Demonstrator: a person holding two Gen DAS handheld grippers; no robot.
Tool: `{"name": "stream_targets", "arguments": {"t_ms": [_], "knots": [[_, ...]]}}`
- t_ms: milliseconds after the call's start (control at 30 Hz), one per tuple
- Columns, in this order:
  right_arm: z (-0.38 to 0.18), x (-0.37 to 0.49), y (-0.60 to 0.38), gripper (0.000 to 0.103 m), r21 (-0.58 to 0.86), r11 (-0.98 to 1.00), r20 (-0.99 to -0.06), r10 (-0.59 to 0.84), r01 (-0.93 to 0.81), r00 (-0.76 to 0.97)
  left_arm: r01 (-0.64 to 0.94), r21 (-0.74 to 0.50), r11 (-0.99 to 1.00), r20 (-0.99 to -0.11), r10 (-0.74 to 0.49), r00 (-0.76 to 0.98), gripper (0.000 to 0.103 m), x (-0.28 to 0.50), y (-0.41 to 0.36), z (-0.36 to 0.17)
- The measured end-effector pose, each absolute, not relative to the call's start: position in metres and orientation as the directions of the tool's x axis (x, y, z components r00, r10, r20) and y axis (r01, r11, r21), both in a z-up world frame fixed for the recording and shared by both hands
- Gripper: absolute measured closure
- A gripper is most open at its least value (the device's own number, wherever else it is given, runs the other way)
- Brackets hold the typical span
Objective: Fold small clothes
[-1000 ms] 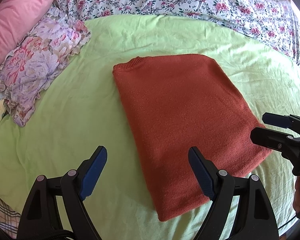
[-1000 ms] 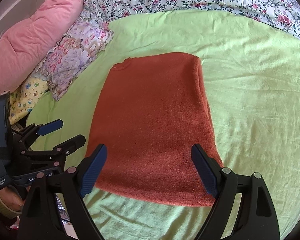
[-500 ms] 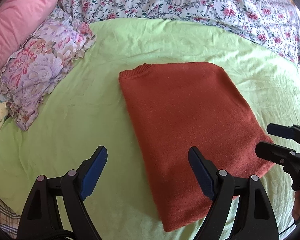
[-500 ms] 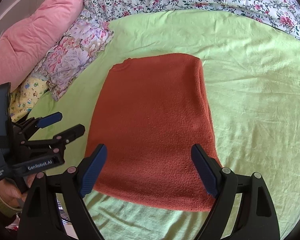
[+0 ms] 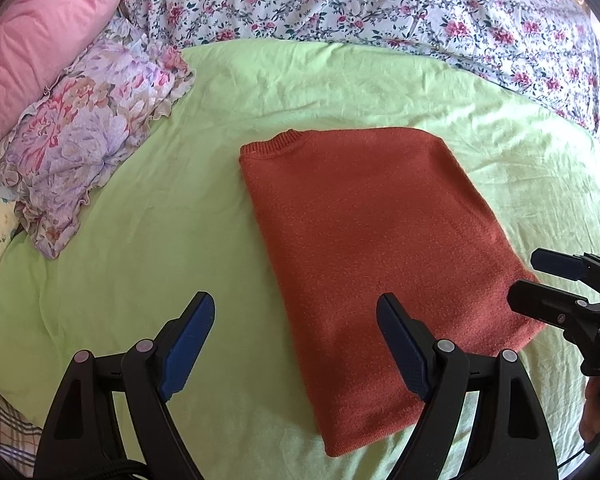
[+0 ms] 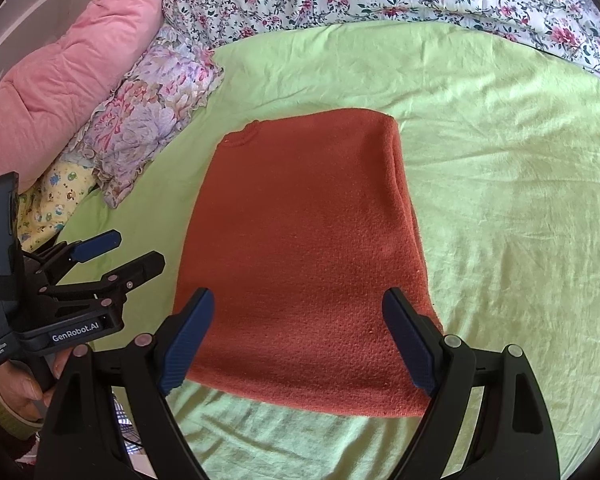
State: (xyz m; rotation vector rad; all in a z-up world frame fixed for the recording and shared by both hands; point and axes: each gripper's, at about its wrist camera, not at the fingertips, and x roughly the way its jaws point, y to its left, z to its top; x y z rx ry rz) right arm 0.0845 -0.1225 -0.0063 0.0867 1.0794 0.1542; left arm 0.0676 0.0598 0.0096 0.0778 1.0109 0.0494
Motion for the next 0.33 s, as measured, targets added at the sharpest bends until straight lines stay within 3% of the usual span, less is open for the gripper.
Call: {"name": "stream_targets", "arguments": {"t_ms": [333], "knots": [[-0.0054,0.0822,-0.1137,0.017,0.146,0.985,-0.864,0.174,-0.096,0.472,-0.027,0.084,0.996,-0.838,0.085,0.539,0.019,0.0627,0.0671,0.0129]]}}
